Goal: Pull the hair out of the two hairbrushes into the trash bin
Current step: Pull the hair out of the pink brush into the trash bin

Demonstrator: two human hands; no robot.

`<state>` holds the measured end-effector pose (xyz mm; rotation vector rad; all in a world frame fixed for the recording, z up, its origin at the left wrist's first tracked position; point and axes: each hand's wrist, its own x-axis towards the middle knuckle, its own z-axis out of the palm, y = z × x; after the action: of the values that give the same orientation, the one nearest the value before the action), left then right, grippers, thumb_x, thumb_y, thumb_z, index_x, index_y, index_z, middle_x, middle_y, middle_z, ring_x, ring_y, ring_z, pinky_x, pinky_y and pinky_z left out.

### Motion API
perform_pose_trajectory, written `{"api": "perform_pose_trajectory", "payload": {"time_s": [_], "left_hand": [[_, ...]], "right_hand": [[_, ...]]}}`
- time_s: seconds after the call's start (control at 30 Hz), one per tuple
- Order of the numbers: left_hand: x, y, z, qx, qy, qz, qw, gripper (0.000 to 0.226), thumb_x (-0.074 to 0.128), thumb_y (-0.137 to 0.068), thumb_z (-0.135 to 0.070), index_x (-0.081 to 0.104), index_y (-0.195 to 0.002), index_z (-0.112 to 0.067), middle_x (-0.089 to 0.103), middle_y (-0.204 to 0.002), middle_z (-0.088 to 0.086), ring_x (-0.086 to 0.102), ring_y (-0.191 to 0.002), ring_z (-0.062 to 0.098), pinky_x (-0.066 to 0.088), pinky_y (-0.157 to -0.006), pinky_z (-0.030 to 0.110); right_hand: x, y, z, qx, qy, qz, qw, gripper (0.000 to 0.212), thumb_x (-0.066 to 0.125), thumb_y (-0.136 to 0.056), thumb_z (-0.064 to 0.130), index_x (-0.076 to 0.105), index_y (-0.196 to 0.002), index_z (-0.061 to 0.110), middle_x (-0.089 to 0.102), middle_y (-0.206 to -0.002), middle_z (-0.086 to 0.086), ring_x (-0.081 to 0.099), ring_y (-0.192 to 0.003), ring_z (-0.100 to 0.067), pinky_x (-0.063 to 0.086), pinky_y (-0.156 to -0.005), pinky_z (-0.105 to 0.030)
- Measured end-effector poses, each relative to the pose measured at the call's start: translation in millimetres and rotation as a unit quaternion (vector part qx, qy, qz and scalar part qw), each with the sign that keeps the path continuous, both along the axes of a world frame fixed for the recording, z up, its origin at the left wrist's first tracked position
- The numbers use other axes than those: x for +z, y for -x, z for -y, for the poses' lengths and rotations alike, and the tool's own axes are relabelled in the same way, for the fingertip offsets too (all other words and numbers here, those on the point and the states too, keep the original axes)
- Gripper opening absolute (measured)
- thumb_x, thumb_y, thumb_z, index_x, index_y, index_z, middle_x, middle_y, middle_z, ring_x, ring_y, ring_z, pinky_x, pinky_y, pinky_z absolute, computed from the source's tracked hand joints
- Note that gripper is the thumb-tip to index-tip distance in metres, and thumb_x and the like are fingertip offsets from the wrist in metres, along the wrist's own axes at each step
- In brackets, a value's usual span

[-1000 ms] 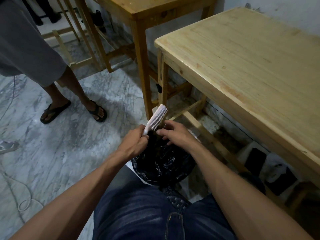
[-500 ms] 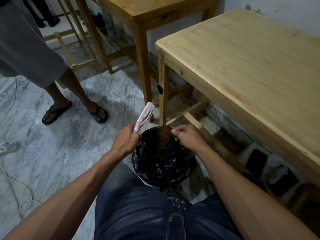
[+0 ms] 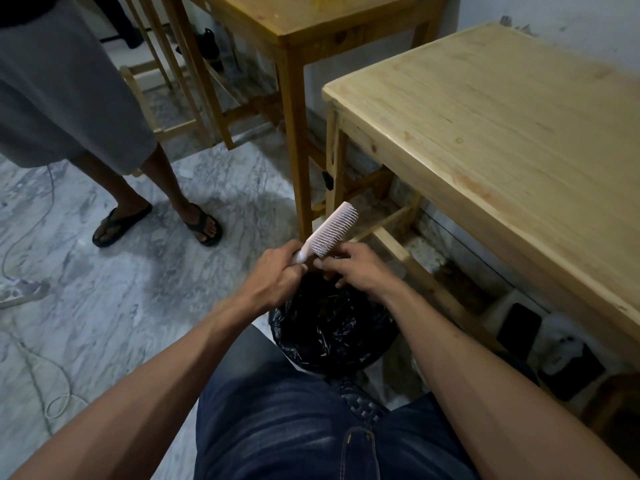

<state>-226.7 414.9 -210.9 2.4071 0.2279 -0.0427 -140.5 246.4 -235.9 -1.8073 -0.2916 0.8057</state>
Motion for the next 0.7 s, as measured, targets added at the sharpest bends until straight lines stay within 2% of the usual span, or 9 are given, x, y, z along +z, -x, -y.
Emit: {"api": "perform_pose_trajectory", "payload": {"time_s": [0.1, 0.2, 0.3, 0.4, 0.5, 0.6, 0.7], "left_hand": [[-1.0, -0.3, -6.1, 0.023, -0.012, 0.01, 1.0, 0.024, 0.056, -0.083, -0.02, 0.062, -0.105, -0.015, 0.065, -0.079, 0.004, 0.059, -0.071, 0.026, 0.04, -0.055, 0.032], [-8.0, 1.4, -13.1, 0.041, -0.034, -0.003, 0.999, 0.02, 0.056, -0.087, -0.008, 0.061, -0.105, -0.014, 0.062, -0.073, 0.004, 0.057, -0.064, 0.026, 0.035, -0.05, 0.029], [-19.6, 6.1, -22.5, 0.068, -0.06, -0.028, 0.995, 0.017, 0.053, -0.086, -0.011, 0.06, -0.102, -0.014, 0.061, -0.069, 0.001, 0.057, -0.059, 0.022, 0.033, -0.048, 0.029], [-29.0, 11.5, -27.3, 0.087, -0.085, -0.045, 0.991, 0.014, 0.05, -0.087, -0.013, 0.055, -0.099, -0.015, 0.06, -0.069, 0.002, 0.055, -0.058, 0.021, 0.03, -0.048, 0.03], [-32.9, 13.9, -27.5, 0.096, -0.092, -0.045, 0.99, 0.012, 0.047, -0.085, -0.015, 0.053, -0.095, -0.015, 0.059, -0.068, 0.003, 0.054, -0.059, 0.024, 0.029, -0.048, 0.031], [-31.5, 11.6, -25.7, 0.088, -0.09, -0.041, 0.991, 0.013, 0.049, -0.083, -0.015, 0.055, -0.094, -0.015, 0.06, -0.071, 0.005, 0.055, -0.061, 0.025, 0.03, -0.048, 0.031], [-26.2, 7.0, -22.4, 0.081, -0.087, -0.031, 0.992, 0.011, 0.051, -0.083, -0.013, 0.056, -0.093, -0.015, 0.061, -0.071, 0.006, 0.056, -0.061, 0.025, 0.034, -0.049, 0.032]], "right_hand": [[-4.7, 0.3, 3.2, -0.022, 0.01, 0.03, 0.999, 0.006, 0.074, -0.094, 0.025, 0.078, -0.097, 0.028, 0.076, -0.082, 0.011, 0.069, -0.071, -0.003, 0.052, -0.062, -0.021], [-10.9, 0.5, 9.9, -0.083, 0.001, 0.033, 0.996, 0.01, 0.076, -0.092, 0.023, 0.079, -0.086, 0.03, 0.075, -0.073, 0.012, 0.069, -0.073, -0.005, 0.051, -0.066, -0.025], [-10.4, 0.1, 19.8, -0.132, -0.026, 0.032, 0.99, 0.018, 0.077, -0.091, 0.02, 0.081, -0.078, 0.032, 0.077, -0.075, 0.011, 0.069, -0.074, -0.008, 0.052, -0.066, -0.026], [-8.4, -0.6, 27.8, -0.147, -0.035, 0.032, 0.988, 0.014, 0.077, -0.09, 0.021, 0.082, -0.08, 0.03, 0.079, -0.082, 0.007, 0.069, -0.073, -0.006, 0.052, -0.065, -0.026], [-11.6, 0.1, 30.9, -0.129, -0.004, 0.038, 0.991, 0.01, 0.077, -0.091, 0.023, 0.082, -0.084, 0.028, 0.078, -0.081, 0.008, 0.069, -0.07, -0.004, 0.052, -0.065, -0.027], [-13.7, 6.1, 28.0, -0.056, 0.075, 0.059, 0.994, 0.008, 0.074, -0.093, 0.028, 0.082, -0.093, 0.027, 0.077, -0.081, 0.011, 0.07, -0.071, -0.004, 0.051, -0.069, -0.024], [-18.5, 7.0, 20.7, 0.005, 0.184, 0.082, 0.979, 0.016, 0.072, -0.092, 0.026, 0.082, -0.104, 0.023, 0.074, -0.084, 0.008, 0.071, -0.086, -0.013, 0.056, -0.083, -0.032]]}}
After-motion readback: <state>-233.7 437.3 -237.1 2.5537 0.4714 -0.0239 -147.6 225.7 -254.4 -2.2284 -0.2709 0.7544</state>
